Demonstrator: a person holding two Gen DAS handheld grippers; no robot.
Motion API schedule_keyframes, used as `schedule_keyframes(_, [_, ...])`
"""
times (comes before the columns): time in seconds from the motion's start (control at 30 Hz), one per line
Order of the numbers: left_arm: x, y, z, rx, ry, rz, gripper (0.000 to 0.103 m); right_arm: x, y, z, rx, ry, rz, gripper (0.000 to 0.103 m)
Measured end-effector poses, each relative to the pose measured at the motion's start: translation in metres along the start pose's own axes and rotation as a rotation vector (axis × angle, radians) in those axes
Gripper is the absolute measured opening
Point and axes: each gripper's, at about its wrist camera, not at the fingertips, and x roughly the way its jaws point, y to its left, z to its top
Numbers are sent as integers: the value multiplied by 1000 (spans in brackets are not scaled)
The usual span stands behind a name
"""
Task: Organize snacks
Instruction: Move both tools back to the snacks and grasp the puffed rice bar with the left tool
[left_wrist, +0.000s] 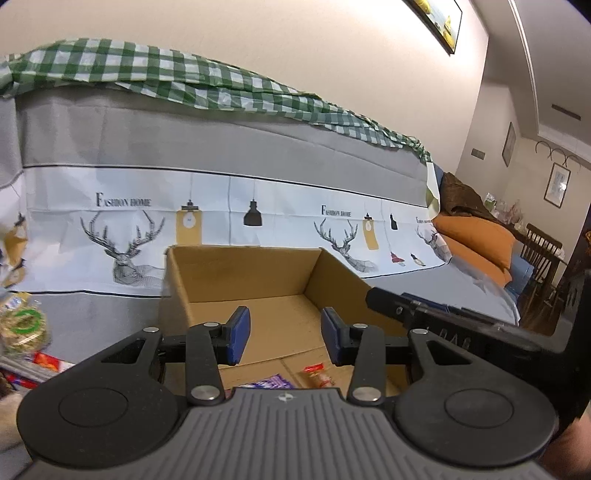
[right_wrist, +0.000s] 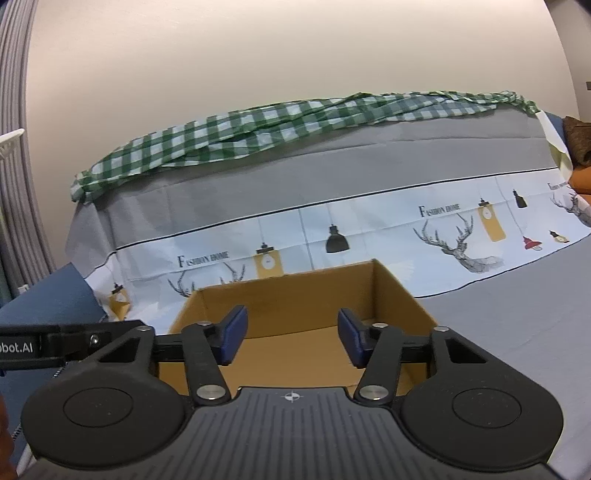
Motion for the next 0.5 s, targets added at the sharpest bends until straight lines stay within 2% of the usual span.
schedule_keyframes(0.1, [-15, 11, 0, 24, -6, 21, 40, -3, 11, 2, 6, 1, 28, 43])
schedule_keyframes(0.2, [-28, 29, 0, 25, 10, 51, 30, -5, 24, 3, 8, 6, 59, 38])
schedule_keyframes(0.37, [-43, 72, -2, 19, 76, 154, 27, -9, 50, 1, -10, 18, 122, 35])
schedule_keyframes(0.5, [-49, 114, -10, -30, 148, 246, 27, -10, 76, -6, -49, 40, 187, 35])
